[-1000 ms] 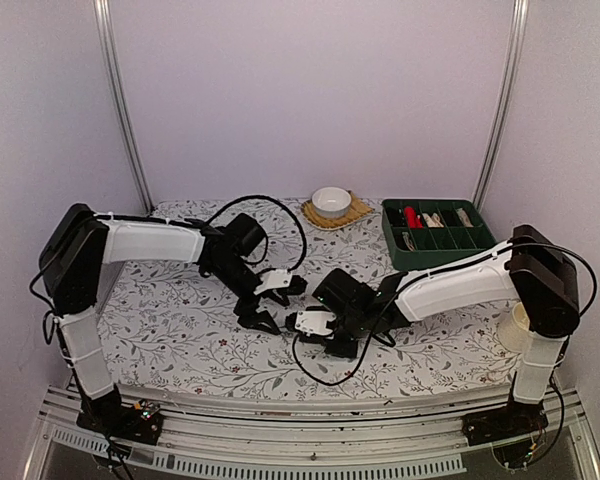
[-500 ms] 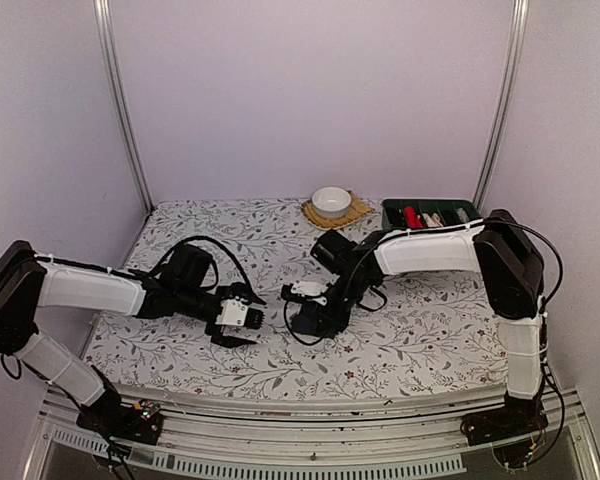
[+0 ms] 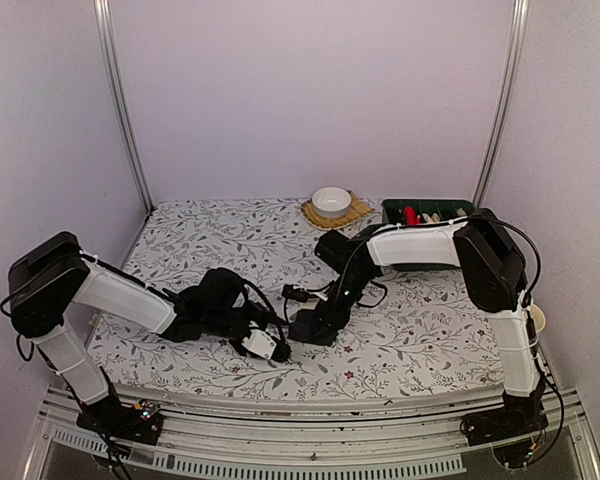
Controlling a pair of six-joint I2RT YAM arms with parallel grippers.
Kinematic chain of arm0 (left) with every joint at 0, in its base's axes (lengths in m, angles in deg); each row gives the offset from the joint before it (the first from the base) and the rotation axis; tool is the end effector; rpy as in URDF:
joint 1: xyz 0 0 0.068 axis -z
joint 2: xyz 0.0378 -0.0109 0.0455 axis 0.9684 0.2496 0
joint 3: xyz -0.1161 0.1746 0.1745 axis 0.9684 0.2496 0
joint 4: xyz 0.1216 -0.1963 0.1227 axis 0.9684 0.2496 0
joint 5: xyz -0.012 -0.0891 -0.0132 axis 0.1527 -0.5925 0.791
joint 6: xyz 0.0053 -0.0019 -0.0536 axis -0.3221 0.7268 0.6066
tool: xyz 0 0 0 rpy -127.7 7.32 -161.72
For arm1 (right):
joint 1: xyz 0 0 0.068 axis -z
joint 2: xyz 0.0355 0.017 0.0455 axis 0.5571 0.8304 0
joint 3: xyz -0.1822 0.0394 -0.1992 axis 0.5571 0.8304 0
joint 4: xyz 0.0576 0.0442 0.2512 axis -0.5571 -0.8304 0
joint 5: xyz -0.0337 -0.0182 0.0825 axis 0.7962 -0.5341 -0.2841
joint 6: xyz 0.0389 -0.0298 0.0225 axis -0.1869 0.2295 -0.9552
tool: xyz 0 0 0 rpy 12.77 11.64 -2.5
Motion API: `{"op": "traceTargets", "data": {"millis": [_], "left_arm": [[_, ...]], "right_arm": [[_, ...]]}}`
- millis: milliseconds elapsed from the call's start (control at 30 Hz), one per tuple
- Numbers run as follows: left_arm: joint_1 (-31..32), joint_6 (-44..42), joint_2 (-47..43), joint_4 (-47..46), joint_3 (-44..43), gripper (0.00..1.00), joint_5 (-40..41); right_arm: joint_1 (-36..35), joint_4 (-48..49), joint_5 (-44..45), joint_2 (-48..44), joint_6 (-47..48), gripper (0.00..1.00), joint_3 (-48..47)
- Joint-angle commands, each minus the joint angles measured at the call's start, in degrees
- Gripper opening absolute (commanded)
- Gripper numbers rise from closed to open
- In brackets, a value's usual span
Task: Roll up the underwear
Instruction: Roll the underwear at the center of the board.
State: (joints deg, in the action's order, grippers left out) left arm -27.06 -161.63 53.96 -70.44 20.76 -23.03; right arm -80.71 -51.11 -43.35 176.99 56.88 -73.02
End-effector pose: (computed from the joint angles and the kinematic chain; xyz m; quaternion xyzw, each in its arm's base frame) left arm 0.1927 -0.2321 0.1236 0.8236 0.3795 -0.0275 0.4205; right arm 0.2818 0.3330 0.1375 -0.5794 0.7429 0.3350 0.0091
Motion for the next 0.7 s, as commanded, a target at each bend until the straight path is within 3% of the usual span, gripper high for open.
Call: {"op": "traceTargets", "data": {"millis": [0, 467, 667], "left_arm": [[2.0, -1.5, 3.0, -4.8, -2.0, 0.58, 4.9], [6.5, 1.7, 6.0, -5.9, -2.5, 0.51, 8.0], [6.7, 2.9, 9.7, -6.1, -4.4, 0.3, 11.9]], "right_arm": [[-0.4, -3.5, -5.2, 1.8, 2.0, 0.05, 0.3], [-0.3, -3.0, -4.3, 2.7, 1.0, 0.05, 0.1], [-0.4, -3.2, -4.1, 2.8, 1.1, 0.05, 0.1]]}}
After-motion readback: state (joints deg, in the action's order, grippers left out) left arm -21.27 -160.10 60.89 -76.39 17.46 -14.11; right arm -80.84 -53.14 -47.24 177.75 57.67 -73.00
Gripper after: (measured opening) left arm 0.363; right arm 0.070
